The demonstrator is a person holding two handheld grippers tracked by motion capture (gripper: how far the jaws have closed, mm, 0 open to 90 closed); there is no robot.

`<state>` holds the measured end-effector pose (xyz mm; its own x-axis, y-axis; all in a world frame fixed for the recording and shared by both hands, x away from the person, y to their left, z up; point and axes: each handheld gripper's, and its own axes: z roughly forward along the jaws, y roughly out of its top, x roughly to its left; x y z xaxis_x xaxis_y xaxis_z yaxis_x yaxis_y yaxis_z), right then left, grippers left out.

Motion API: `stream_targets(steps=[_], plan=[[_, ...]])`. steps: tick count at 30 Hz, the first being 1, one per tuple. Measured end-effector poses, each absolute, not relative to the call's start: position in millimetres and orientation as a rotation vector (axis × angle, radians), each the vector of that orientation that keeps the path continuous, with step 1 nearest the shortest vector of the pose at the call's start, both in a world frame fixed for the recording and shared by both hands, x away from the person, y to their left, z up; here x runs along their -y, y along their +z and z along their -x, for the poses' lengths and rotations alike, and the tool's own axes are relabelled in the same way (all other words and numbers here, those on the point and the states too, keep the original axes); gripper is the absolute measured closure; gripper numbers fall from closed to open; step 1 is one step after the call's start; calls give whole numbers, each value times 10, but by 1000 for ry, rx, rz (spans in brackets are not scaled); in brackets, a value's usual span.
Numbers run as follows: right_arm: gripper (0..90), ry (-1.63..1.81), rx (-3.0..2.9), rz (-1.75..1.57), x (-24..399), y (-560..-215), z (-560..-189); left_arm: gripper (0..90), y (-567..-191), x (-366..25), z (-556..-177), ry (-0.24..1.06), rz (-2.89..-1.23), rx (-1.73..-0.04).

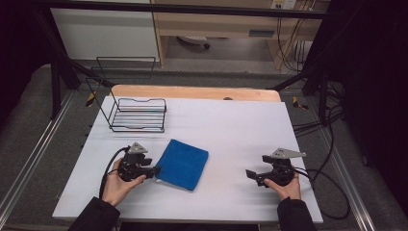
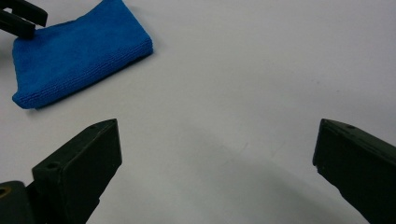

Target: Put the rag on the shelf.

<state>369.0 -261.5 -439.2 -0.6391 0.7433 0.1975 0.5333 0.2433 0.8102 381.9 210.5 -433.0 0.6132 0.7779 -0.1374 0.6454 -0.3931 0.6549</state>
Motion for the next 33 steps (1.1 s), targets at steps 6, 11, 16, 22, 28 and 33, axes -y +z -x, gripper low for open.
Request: stream_targets(steps=[6,11,16,22,28,33], plan=[[17,1337,-2304,-1201,2594,-4399,-3692,573,-4414,-2049,-3816,210,-2169,-1112],[17,1343,-2298,-1200,2594,-4399,-3693,645,-4431,-2020,-3791,218,-2158,-1111],[17,1343,-2302,-1197,2590,-4401,-3695,813,-4410,-1969,-3756,192,-2170,-1101],[17,1344,-2304,-1185,2581,-4394,-3693,843,-4352,-2003,-3713,204,-2140,-1124],[17,1348,-2305,-1193,2567,-4386,-3686,844,-4254,-2069,-3592,224,-2100,-1156],[28,1355,-2305,-1189,2484,-4355,-3678,843,-4268,-2115,-3467,230,-2084,-1203]])
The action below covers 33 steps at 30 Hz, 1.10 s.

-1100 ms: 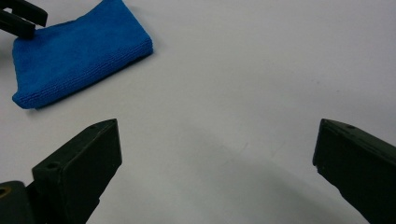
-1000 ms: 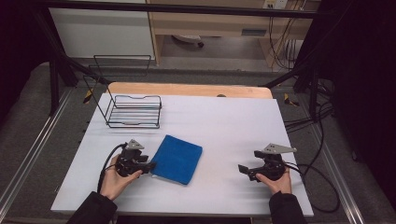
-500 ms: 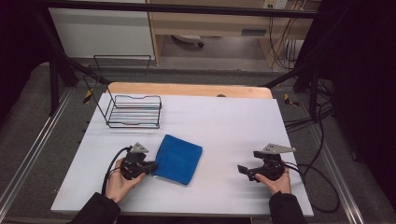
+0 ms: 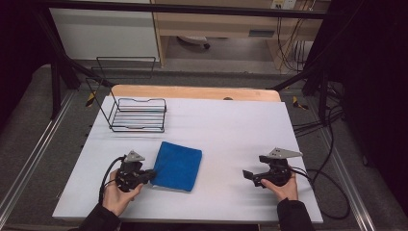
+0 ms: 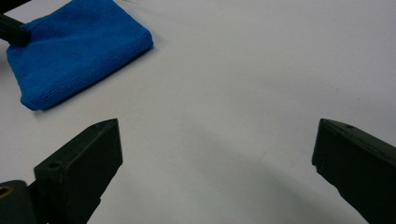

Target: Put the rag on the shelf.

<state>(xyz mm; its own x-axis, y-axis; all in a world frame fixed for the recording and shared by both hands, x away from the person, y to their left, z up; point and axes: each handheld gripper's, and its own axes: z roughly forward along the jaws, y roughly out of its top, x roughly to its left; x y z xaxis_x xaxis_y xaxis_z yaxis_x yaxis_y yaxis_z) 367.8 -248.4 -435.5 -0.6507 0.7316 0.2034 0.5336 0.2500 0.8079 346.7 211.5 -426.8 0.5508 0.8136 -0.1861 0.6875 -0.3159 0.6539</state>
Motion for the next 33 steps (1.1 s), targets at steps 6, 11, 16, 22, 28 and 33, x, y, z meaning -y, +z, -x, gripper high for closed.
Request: stream_targets(steps=[6,11,16,22,28,33], plan=[[103,1347,-2341,-1203,2097,-4299,-3635,825,-4323,-2080,-3435,275,-2108,-1185],[172,1331,-2394,-1182,1564,-4296,-3564,811,-4357,-2090,-3484,283,-2102,-1167],[293,1338,-2456,-1167,1057,-4369,-3482,811,-4389,-2096,-3525,287,-2104,-1154],[427,1299,-2486,-1220,736,-4470,-3427,811,-4414,-2088,-3544,291,-2107,-1149],[562,1256,-2497,-1255,560,-4520,-3400,809,-4431,-2092,-3557,285,-2107,-1158],[785,1207,-2471,-1278,527,-4526,-3382,810,-4425,-2092,-3554,275,-2104,-1165]])
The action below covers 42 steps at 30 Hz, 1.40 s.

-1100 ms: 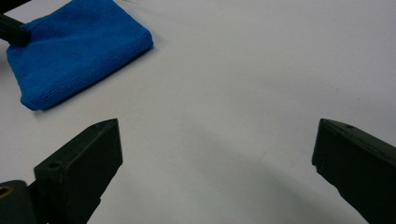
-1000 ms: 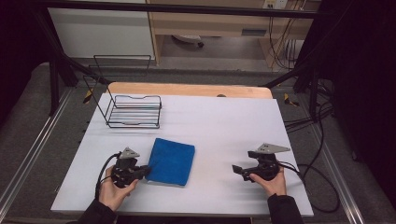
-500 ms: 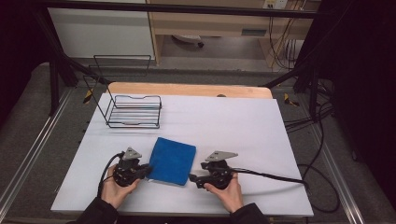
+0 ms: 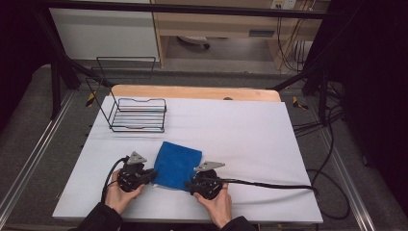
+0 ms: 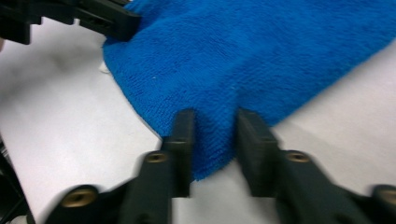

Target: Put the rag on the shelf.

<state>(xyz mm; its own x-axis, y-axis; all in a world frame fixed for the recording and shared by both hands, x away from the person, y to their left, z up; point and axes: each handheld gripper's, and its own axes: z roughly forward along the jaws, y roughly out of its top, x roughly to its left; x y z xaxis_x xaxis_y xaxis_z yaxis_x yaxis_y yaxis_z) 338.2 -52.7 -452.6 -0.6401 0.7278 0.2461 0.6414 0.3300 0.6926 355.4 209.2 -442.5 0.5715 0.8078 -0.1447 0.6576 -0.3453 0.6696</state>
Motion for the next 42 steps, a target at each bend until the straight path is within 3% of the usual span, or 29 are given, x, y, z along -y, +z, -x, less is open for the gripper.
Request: stream_targets(steps=[4,9,14,18,23,26,27,28,33,42], plan=[[863,1224,-2491,-1297,557,-4511,-3412,810,-4402,-2086,-3517,260,-2106,-1171],[867,1229,-2515,-1301,705,-4402,-3481,797,-4374,-2022,-3381,212,-2103,-1150],[841,1158,-2559,-1291,787,-4370,-3501,749,-4369,-1922,-3333,258,-2134,-1100],[669,1113,-2555,-1247,785,-4415,-3503,624,-4347,-1985,-3353,299,-2110,-1083],[356,1203,-2490,-1160,875,-4338,-3536,426,-4271,-2095,-3424,339,-2068,-1066],[229,1228,-2471,-1080,949,-4276,-3576,312,-4234,-2144,-3512,317,-2068,-1064],[229,1228,-2471,-1080,949,-4276,-3576,301,-4234,-2144,-3512,317,-2068,-1064],[172,1240,-2457,-1056,999,-4246,-3601,285,-4186,-2172,-3562,332,-2062,-1050],[84,1241,-2449,-1031,1113,-4222,-3673,138,-4100,-2210,-3682,300,-2052,-1038],[50,1273,-2430,-1055,1258,-4233,-3722,117,-4035,-2212,-3898,329,-2030,-1004]])
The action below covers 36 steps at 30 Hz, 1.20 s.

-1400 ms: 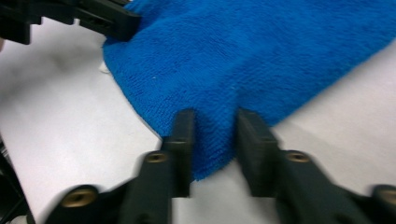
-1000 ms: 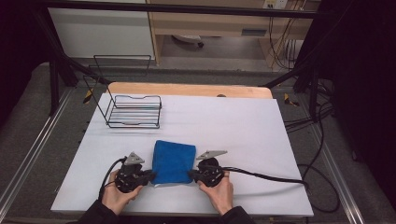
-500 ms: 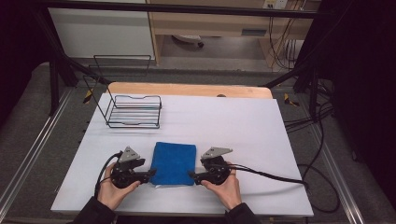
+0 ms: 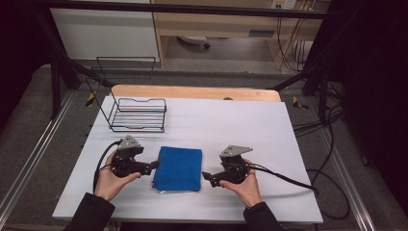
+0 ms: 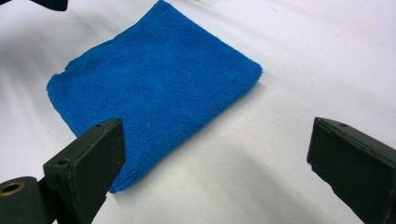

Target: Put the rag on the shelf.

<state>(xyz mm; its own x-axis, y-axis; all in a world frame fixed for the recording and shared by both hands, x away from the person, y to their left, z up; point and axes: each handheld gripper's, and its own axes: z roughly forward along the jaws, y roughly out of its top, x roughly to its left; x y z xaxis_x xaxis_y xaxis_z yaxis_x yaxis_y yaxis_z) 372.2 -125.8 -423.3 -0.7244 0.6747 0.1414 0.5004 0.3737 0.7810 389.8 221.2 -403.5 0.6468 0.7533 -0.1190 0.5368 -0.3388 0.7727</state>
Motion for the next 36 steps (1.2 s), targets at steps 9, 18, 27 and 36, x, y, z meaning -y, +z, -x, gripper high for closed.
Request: stream_targets(steps=[9,18,27,36], plan=[[45,1270,-2410,-1093,1348,-4283,-3715,214,-4092,-2093,-4195,390,-2052,-1070],[46,1260,-2418,-1102,1366,-4310,-3686,349,-4274,-2059,-4333,364,-2068,-1125],[48,1254,-2438,-1093,1357,-4329,-3665,541,-4381,-1954,-4360,299,-2104,-1122],[49,1253,-2447,-1090,1352,-4341,-3677,637,-4467,-1906,-4381,295,-2087,-1141]])
